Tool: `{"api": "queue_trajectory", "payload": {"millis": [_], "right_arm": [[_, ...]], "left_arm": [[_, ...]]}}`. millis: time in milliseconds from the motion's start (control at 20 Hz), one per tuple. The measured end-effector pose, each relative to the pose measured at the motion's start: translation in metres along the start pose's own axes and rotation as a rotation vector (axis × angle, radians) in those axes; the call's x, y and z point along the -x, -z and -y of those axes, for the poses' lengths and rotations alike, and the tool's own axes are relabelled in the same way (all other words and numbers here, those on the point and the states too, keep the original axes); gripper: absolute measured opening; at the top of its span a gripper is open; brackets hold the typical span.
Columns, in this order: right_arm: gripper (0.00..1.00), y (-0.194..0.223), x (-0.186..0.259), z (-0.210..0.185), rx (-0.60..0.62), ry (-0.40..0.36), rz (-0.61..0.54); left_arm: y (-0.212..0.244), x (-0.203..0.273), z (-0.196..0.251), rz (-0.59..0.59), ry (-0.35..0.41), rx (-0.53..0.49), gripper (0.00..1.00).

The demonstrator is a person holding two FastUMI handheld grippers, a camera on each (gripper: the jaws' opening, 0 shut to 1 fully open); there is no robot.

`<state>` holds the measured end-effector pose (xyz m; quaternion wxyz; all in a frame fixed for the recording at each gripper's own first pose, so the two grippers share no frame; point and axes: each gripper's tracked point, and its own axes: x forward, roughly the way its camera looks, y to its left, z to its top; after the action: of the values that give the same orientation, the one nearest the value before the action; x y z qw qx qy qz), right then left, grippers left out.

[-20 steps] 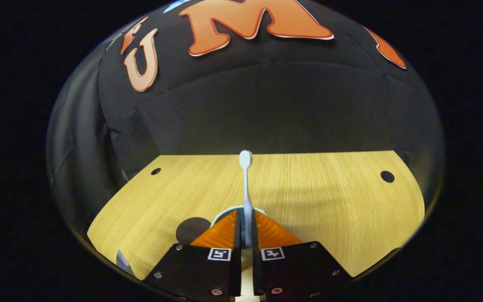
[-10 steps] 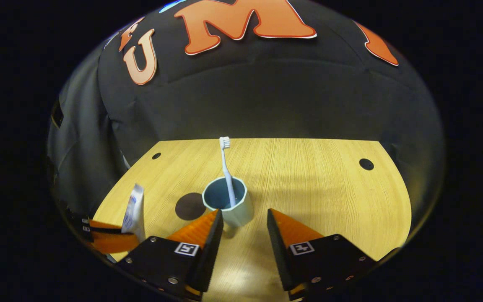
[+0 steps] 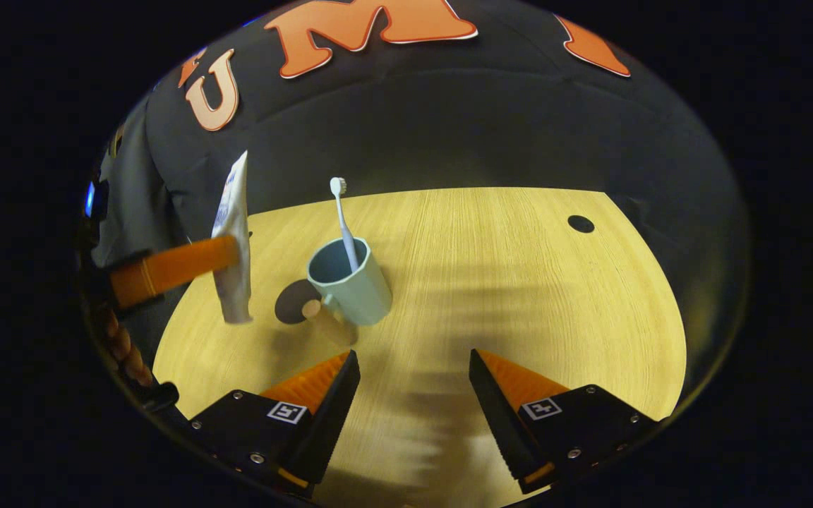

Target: Put the toothbrush and toothpaste on the desktop into the cup, then pick up the cup and place it on the coaster on the desktop.

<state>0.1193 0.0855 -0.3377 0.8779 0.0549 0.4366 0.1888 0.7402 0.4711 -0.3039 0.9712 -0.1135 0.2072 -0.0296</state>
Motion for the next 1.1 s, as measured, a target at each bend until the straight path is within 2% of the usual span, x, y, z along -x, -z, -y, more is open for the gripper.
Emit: {"api": "queue_trajectory", "payload": {"millis": [150, 200, 400, 750, 800, 850, 1100], "right_arm": [[0.95, 0.005, 0.004, 0.007, -0.008, 0.01, -0.008], [0.95, 0.007, 0.004, 0.008, -0.008, 0.012, -0.015], [0.95, 0.013, 0.007, 0.025, -0.003, 0.035, -0.04], [0.95, 0.02, 0.011, 0.038, -0.002, 0.057, -0.051], [0.95, 0.021, 0.011, 0.038, 0.005, 0.055, -0.053], [0.95, 0.021, 0.012, 0.036, 0.011, 0.052, -0.054], [0.95, 0.027, 0.009, 0.031, 0.032, 0.045, -0.066]], "left_arm": [[-0.021, -0.017, 0.012, 0.08, 0.027, -0.028, 0.12], [-0.024, -0.025, 0.017, 0.089, 0.033, -0.045, 0.1], [-0.02, -0.05, 0.037, 0.111, 0.057, -0.089, 0.12], [-0.012, -0.071, 0.035, 0.24, -0.005, -0.116, 0.12], [-0.014, -0.071, 0.035, 0.276, -0.011, -0.123, 0.14], [-0.014, -0.073, 0.035, 0.29, -0.021, -0.135, 0.12], [-0.001, -0.087, 0.034, 0.33, -0.052, -0.142, 0.12]]}}
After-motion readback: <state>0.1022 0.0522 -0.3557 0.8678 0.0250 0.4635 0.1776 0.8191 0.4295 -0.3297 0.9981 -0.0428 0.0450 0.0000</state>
